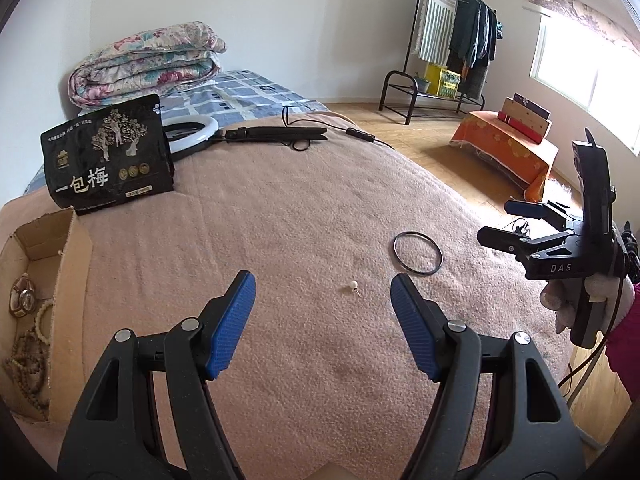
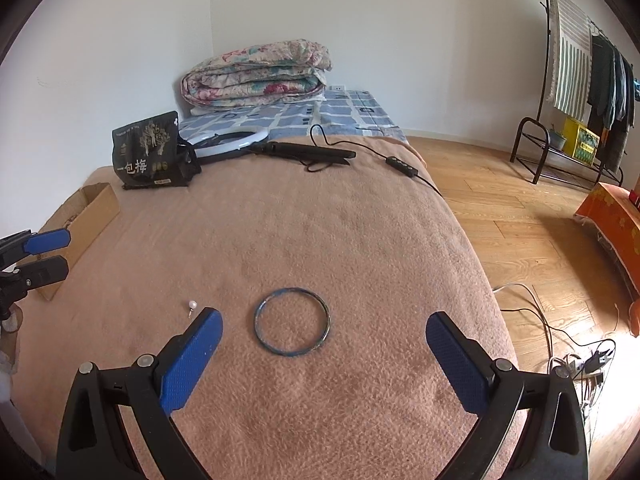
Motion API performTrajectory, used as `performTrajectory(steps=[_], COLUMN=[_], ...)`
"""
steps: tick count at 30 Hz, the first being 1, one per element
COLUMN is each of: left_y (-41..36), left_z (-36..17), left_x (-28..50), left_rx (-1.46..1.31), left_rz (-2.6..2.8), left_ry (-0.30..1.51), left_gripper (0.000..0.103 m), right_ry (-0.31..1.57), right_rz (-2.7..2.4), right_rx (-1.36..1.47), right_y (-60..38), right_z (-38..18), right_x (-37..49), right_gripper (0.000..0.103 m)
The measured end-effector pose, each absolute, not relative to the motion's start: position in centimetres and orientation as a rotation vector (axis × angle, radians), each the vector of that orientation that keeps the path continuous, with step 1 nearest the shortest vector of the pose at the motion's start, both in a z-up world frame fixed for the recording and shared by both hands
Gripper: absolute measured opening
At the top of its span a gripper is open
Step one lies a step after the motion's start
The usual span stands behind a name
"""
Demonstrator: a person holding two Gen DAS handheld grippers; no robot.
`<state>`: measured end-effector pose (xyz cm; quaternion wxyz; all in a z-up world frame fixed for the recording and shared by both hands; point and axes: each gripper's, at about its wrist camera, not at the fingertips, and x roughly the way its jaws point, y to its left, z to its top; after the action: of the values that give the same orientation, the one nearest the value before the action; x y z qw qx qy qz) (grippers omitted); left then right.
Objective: Organize jewelry
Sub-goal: 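Grasp the pearl earring with the left gripper while the right gripper grasps the blue bangle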
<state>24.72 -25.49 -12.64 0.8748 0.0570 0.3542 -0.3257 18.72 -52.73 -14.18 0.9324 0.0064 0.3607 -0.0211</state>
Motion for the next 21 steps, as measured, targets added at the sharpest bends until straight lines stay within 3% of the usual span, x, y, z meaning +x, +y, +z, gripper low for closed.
performTrajectory(steps=[9,13,21], left_y=[-28.6,-30.0,-31.9], left_z=[-15.6,-16.9,-19.5], left_x=[25.9,26.4,28.2], left_rx=[0.154,0.187,0.183], left_rz=[-0.723,-0.736,-0.754], left_ry=[0.795,0.822,0.895], left_gripper=[0.072,0.055,0.034], right_ry=[0.797,0.834,0.879], right_rz=[0.043,0.076,0.099], right_rx=[0.014,0.005,-0.009], right_y=[-52.1,-51.8,-51.9], right_z=[-17.5,-18.8,-20.5], right_x=[20.9,22.0,23.4], right_gripper=[0.103,0.103,0.098])
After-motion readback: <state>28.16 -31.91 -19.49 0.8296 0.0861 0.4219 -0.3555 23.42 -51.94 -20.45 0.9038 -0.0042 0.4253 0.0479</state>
